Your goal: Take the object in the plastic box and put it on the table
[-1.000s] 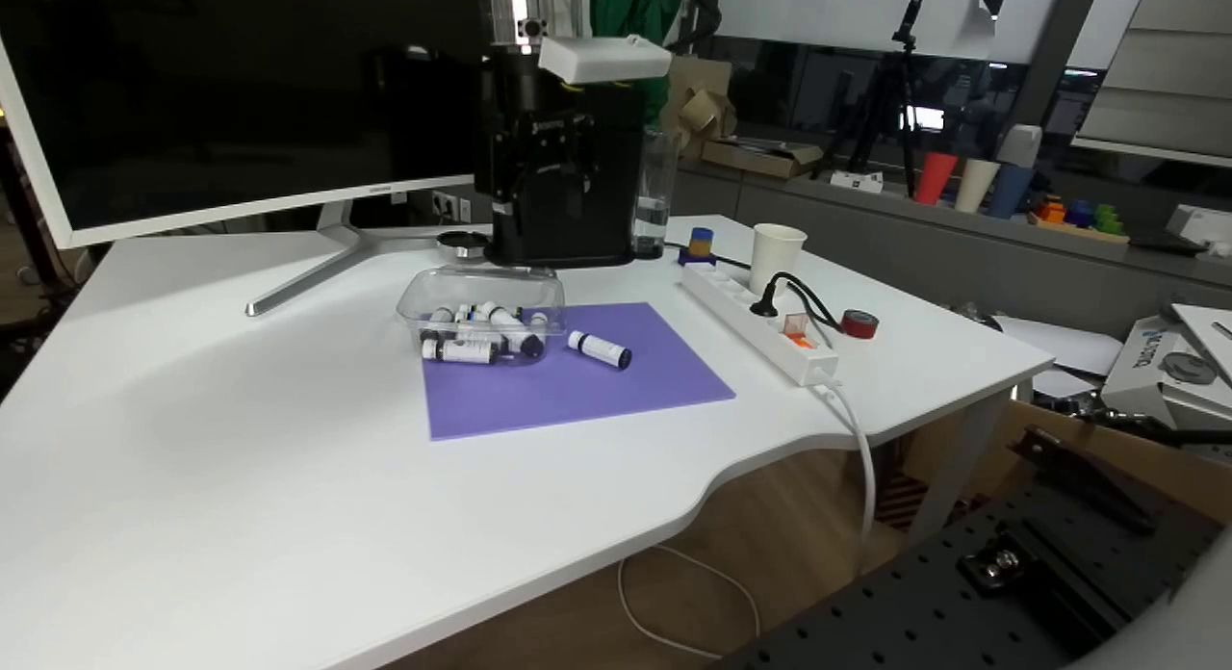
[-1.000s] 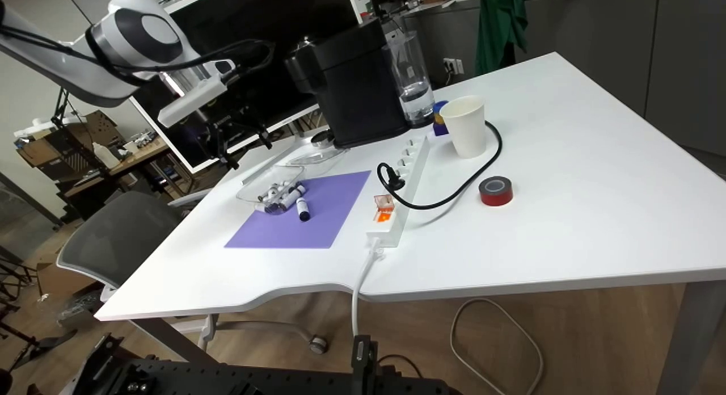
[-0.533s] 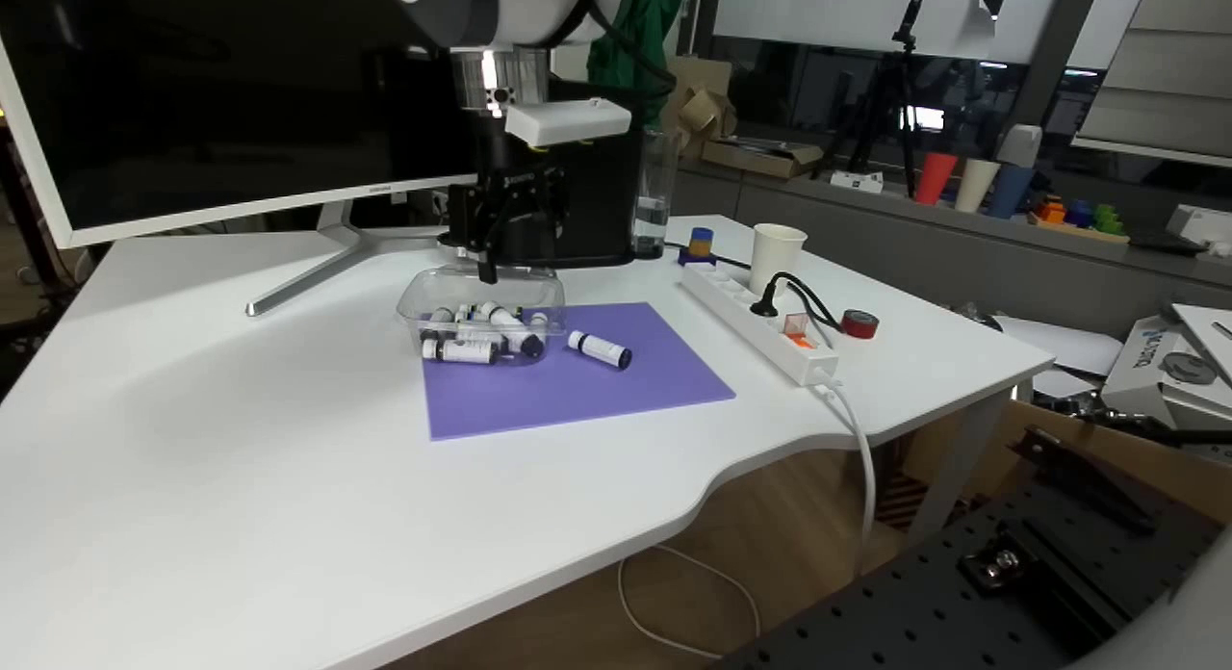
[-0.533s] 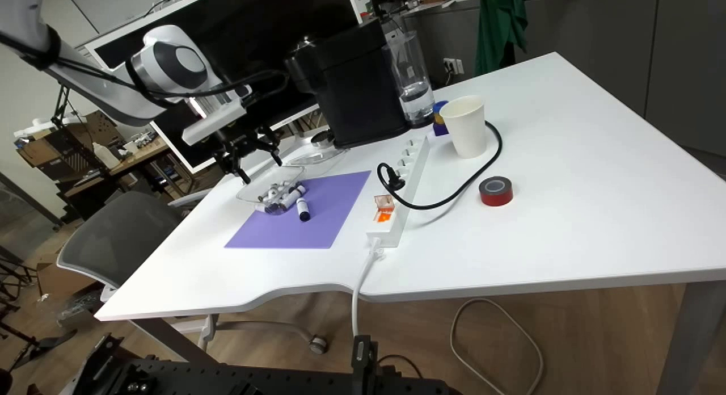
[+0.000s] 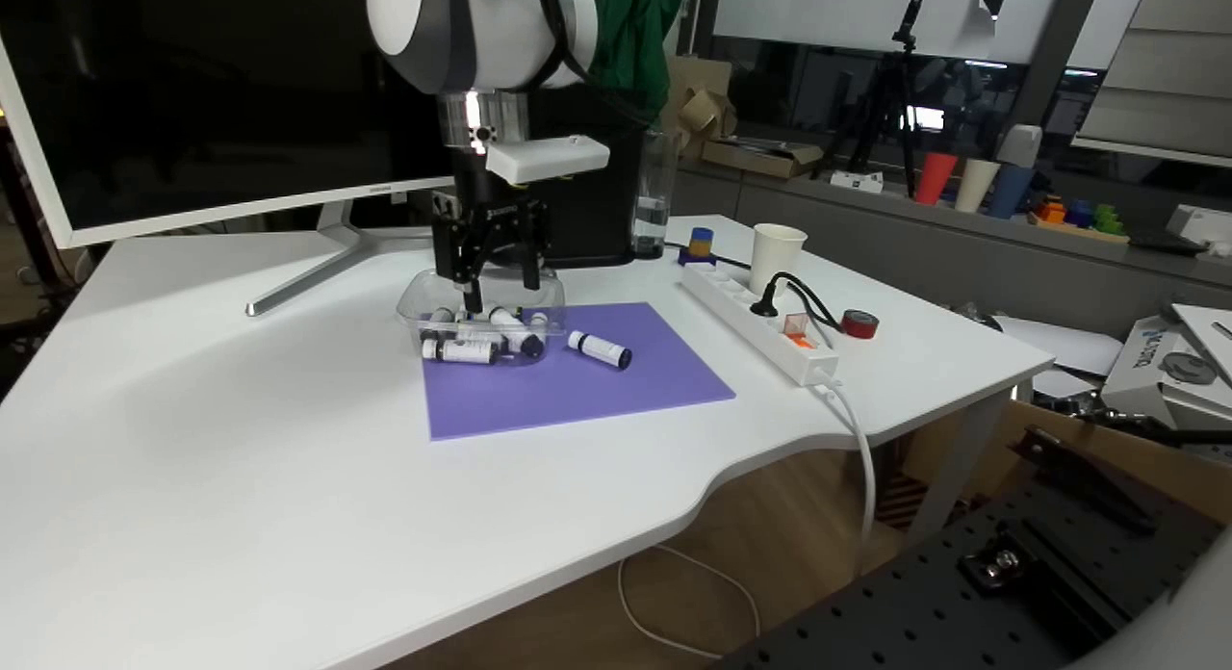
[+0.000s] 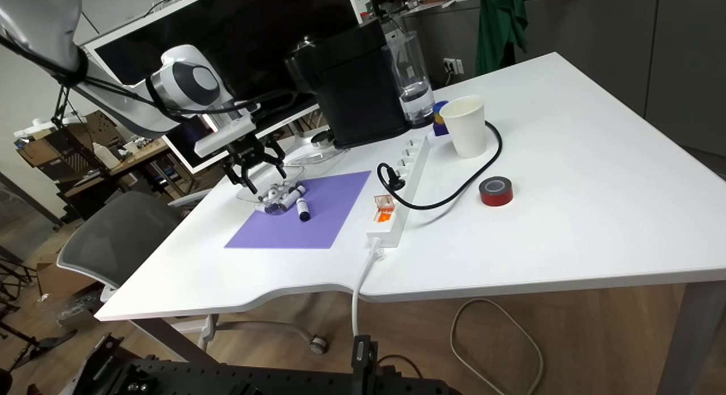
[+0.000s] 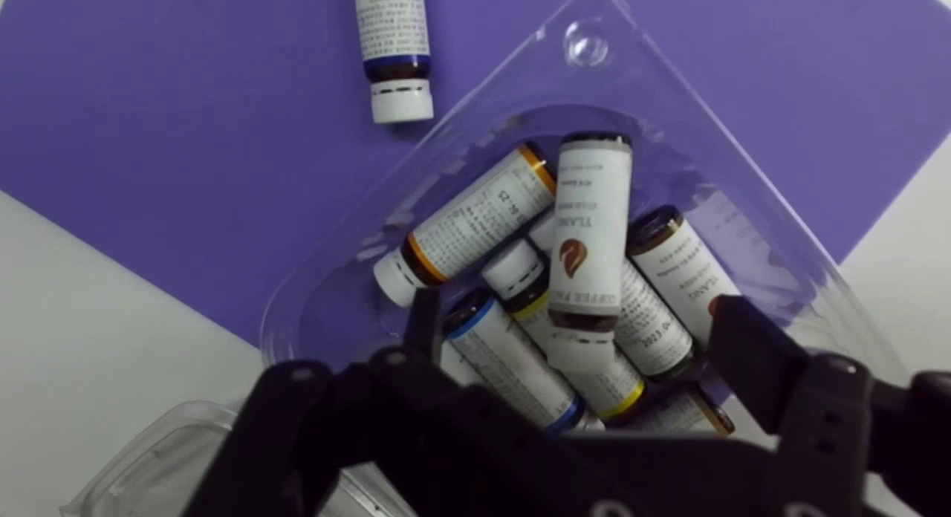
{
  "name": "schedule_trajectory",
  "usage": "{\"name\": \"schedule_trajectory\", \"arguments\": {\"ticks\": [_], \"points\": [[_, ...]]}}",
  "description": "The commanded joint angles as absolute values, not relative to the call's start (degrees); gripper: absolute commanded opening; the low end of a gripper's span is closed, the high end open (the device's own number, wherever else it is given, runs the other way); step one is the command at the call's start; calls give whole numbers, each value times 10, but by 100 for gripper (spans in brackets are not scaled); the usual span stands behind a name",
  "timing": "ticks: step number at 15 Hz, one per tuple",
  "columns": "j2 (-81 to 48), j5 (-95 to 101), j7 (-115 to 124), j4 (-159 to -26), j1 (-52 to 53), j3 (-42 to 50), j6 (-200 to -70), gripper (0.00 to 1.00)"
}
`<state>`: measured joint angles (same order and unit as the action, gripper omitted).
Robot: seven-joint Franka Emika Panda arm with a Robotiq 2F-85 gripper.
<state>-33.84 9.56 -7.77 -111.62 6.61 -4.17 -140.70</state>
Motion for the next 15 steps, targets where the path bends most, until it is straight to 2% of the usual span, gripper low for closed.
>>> {"name": "schedule_trajectory", "arguments": {"ticks": [1, 9, 10, 11, 15], "points": [[-360, 83, -68, -1089, 68, -46, -1404, 62], [-354, 70, -71, -1089, 65, -50, -1401, 6], [-345, 66, -71, -1096, 62, -51, -1401, 3], [-330, 59, -74, -1107, 58, -55, -1403, 7], [-257, 27, -75, -1154, 44, -59, -1422, 7]]}}
